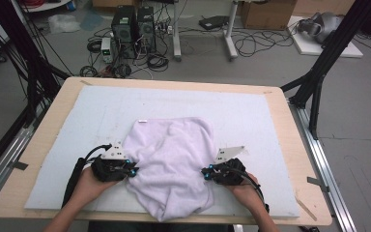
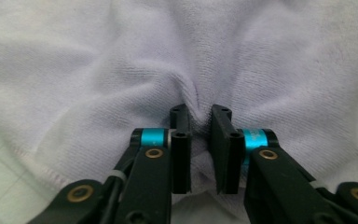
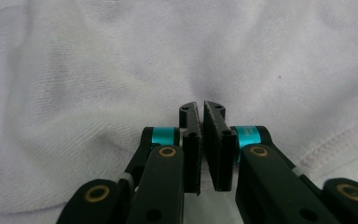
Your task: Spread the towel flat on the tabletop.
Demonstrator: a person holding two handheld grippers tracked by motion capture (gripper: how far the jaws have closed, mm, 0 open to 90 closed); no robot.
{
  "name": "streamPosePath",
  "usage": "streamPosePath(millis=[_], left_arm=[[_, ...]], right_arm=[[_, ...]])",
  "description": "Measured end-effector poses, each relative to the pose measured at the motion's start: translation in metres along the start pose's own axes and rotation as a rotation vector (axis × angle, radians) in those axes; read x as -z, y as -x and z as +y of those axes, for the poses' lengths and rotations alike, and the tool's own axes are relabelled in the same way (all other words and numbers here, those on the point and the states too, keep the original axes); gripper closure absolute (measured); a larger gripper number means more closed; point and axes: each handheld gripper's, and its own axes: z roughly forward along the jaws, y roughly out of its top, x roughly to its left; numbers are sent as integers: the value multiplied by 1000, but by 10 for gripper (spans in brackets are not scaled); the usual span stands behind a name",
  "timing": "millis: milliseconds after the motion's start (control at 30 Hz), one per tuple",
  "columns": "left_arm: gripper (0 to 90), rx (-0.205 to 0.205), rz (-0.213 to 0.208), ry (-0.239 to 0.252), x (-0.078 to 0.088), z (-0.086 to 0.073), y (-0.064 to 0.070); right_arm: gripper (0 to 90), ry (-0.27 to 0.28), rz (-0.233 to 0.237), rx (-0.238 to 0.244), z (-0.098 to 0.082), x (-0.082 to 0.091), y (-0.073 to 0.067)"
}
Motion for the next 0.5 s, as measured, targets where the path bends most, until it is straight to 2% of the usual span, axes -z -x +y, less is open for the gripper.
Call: streamPosePath(millis=[167,300,400,433,500], left_arm=[[832,-11,2,13,16,-6,3],[838,-17,-3,27,27,-12,9],[833,-31,-34,41,35,-15,14],[813,-33,-38,48,38,-16,16],[681,-29,-33,63,44,-15,15]], right_arm=[[865,48,28,16,-1,15,-19],[865,56,55,23,-4,23,-34],[860,42,83,39,-6,25,-47],[839,40,82,51,-6,26,-50],[760,49,78,60,-4,32,-50]])
